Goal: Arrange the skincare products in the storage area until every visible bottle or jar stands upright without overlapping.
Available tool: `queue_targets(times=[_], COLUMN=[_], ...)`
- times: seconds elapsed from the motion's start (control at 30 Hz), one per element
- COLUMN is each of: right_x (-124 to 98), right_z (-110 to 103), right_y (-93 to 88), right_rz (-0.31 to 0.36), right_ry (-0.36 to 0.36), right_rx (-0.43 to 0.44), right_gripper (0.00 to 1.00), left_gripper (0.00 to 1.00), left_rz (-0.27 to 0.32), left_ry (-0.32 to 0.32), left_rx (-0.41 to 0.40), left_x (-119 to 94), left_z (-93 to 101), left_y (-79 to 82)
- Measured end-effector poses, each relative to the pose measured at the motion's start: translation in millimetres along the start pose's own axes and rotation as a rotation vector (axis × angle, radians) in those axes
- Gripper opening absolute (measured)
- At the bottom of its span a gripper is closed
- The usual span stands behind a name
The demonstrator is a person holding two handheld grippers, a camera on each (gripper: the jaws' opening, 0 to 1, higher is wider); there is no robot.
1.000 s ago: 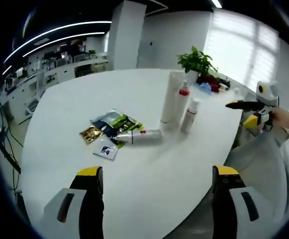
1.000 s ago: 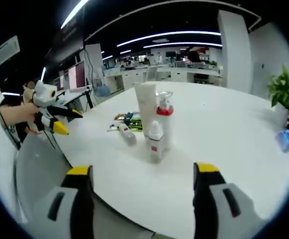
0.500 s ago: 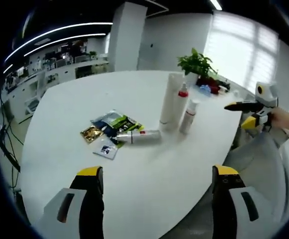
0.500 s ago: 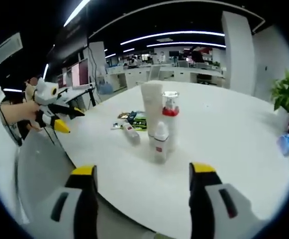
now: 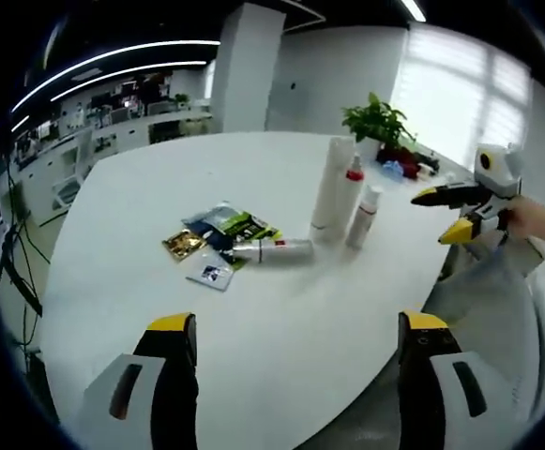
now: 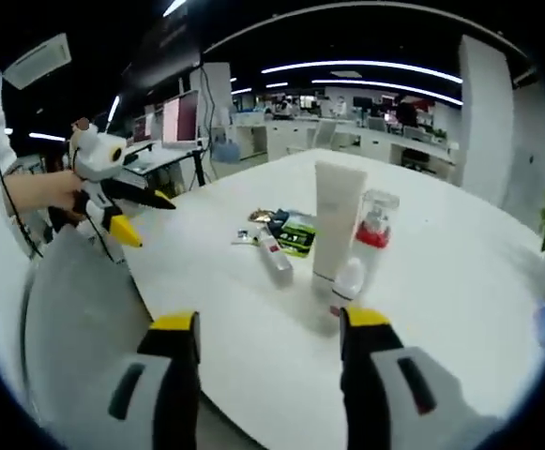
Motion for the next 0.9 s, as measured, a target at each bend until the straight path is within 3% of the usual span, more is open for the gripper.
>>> queue_targets(times=[0.1,0.33,0.6,0.9], right_x=[13.5,40.1,74.8,118.5], right_z=[-2.5,-8.2,-6.0,-3.5], right_y=[2.2,17.5,33.8,40.0], right_rz=[-0.023,-0.028,-0.034,-0.107], right_ry=[0.005,0.037,0.011,0.024], right_rx=[0.001,-0.036,-0.088,-0.135], right_gripper=[0.54,0.52,0.45,0.37], left_gripper=[0.86,0.85,0.84,0.84], left_rz=[-0.006,0.001,0.014,0.012], left_ry=[0.0,0.003,0.001,-0.011], left_rx=[-0.011,-0.034,-0.051,-0.047], left_x=[-0.7,-1.9,1.8,7.2], left_z=[-2.3,-9.6,-13.8,-14.0], left_y=[-2.7,-2.8,0.2,-1.4])
Point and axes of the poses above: the point that each gripper's makers call its tool centre point, and the gripper's own axes: x roughly forward along the fingers, z roughly to its right, y roughly out of its top, the point moved 6 cm from there along -x, roughly backward along the fingers, and after that the axes turned 4 degrees about y, right-handed, at the moved point
